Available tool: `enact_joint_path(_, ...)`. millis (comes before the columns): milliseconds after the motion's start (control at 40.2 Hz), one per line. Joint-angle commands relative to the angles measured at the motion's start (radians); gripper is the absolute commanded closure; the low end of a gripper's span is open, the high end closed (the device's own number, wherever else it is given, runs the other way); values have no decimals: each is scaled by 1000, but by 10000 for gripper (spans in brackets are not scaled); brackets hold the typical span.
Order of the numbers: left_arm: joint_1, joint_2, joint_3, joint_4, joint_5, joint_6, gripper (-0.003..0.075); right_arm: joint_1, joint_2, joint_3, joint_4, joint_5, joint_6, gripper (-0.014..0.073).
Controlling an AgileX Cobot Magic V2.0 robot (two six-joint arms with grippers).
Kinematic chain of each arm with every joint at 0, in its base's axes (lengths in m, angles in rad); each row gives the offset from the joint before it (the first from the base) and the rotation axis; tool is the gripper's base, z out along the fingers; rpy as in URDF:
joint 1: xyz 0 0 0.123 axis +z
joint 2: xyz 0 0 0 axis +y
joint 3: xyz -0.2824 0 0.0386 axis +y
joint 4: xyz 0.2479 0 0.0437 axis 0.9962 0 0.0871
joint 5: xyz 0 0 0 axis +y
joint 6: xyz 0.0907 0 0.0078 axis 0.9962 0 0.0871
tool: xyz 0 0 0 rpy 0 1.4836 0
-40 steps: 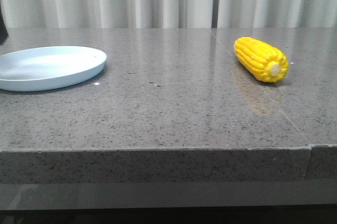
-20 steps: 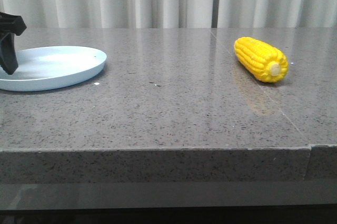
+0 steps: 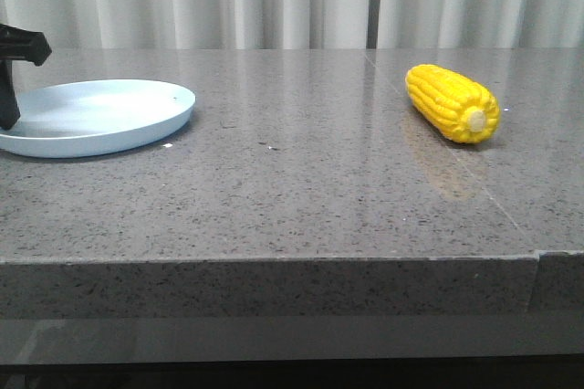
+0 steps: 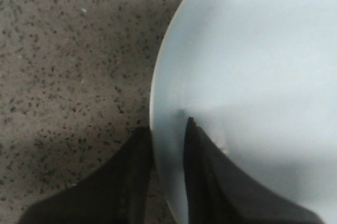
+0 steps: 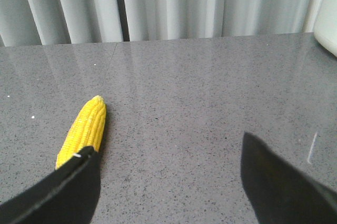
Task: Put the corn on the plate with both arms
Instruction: 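Lower the left gripper to the rim of the pale blue plate, then push the plate with the left gripper toward the corn cob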
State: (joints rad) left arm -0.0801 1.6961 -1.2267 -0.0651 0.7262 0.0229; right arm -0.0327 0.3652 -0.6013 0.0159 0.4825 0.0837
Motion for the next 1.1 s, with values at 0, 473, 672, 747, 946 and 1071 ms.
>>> enact_joint_path(0,-5,-18,-28,-12,-29,-11,617,-6,15,-34,6,-80,-9,15)
enact_joint_path(473,-24,-85,-119,-32,-16,-11,741,-6,15,-34,6,-79,-9,15)
enact_joint_path(672,-83,-99,-209,-162,5,-11,741,-6,15,-34,6,-79,-9,15)
enact_joint_path(747,-111,-91,-229,-221,0,0,741,-6,15,-34,6,-79,-9,15)
enact_joint_path(946,-203,-19,-245,-266,-38,1,740,-6,15,-34,6,-79,-9,15)
enact_joint_path(1071,-229,36,-246,-280,-44,1,740,-6,15,-34,6,-79,-9,15)
